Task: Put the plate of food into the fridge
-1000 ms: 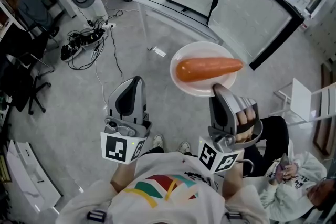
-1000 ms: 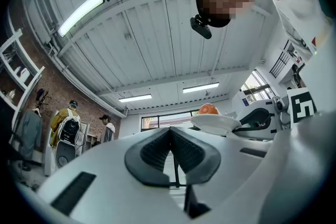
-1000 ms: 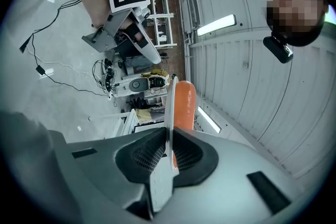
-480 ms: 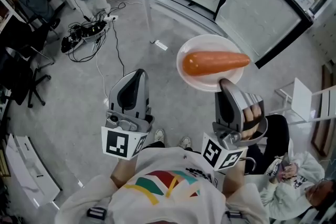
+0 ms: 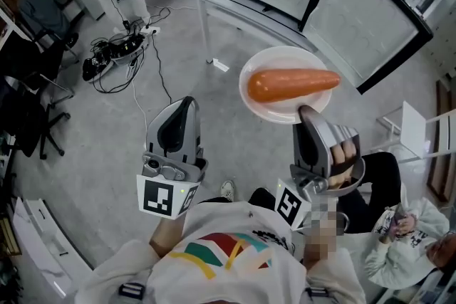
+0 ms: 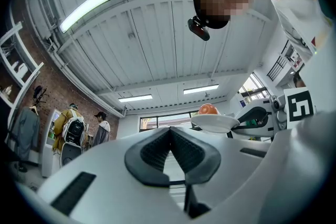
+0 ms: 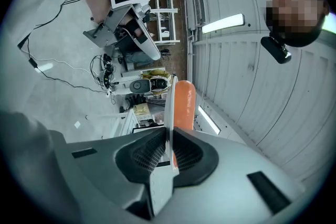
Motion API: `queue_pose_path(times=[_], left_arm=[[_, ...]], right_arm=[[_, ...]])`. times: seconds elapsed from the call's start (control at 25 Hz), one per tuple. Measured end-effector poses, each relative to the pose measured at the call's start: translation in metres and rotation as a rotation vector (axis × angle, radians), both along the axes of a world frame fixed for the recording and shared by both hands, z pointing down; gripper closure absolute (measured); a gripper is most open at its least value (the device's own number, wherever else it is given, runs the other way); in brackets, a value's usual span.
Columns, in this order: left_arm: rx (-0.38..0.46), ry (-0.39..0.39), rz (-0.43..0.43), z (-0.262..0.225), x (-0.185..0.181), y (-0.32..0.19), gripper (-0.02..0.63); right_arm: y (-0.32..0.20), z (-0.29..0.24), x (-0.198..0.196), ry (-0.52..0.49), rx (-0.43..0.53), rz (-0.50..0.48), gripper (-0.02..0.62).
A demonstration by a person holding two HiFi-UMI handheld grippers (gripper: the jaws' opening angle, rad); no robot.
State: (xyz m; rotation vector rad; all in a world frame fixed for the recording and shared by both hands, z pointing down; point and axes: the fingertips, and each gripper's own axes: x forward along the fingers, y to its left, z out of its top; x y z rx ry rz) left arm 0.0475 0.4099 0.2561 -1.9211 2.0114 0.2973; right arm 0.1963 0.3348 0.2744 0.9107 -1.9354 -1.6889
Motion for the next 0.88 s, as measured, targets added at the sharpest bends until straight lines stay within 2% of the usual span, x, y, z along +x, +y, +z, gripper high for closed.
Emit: queue_pose_path(times=[0.28,0.52,0.88], left_arm=[[0.006,0.020,0.026,-0.003,-0.033,-0.019,0.601],[0.020,0.032,0.060,0.003,-0.037,-0.037,0.601],[0.040,0.020,0.060,-0.002,-0.082,-0.141,0.601]], right_arm=[[-0.010,0.001,-0.024,0.030,-0.009,0.037,0.558],[-0.028,0.008,-0.031,0.026,-0.015,0.047,0.558],[-0.139,0.011,-0.084,0.030,-0.015,0.032,0.558]])
